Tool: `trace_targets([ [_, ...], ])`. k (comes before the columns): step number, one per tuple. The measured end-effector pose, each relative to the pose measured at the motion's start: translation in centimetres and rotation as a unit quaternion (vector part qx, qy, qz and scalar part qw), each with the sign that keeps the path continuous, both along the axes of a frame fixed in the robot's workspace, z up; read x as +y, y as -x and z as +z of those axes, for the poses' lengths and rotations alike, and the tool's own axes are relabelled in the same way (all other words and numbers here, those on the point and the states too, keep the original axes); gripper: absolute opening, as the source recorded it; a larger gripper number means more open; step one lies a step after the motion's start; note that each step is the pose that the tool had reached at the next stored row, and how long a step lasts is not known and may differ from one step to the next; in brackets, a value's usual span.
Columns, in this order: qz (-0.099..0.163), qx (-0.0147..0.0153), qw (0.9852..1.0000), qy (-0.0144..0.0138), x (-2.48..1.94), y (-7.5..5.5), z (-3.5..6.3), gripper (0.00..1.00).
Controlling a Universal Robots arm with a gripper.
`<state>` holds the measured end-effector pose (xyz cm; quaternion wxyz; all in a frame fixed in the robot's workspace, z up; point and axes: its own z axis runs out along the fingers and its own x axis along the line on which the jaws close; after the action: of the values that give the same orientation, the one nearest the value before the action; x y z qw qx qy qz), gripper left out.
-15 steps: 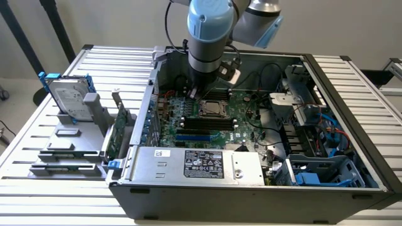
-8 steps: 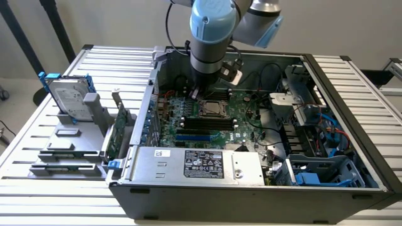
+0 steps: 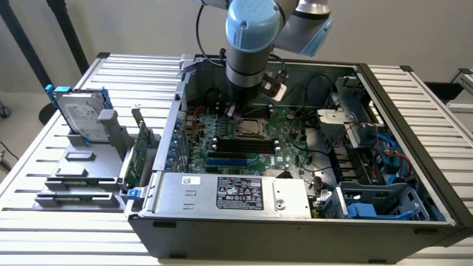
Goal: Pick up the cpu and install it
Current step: 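Close the cpu cover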
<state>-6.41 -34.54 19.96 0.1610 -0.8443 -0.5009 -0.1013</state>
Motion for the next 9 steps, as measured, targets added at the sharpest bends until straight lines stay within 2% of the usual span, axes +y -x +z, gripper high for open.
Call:
trace_targets([
  [9, -0.018, 0.0004, 0.9998, 0.0, 0.0, -0.29, -0.14, 0.11],
])
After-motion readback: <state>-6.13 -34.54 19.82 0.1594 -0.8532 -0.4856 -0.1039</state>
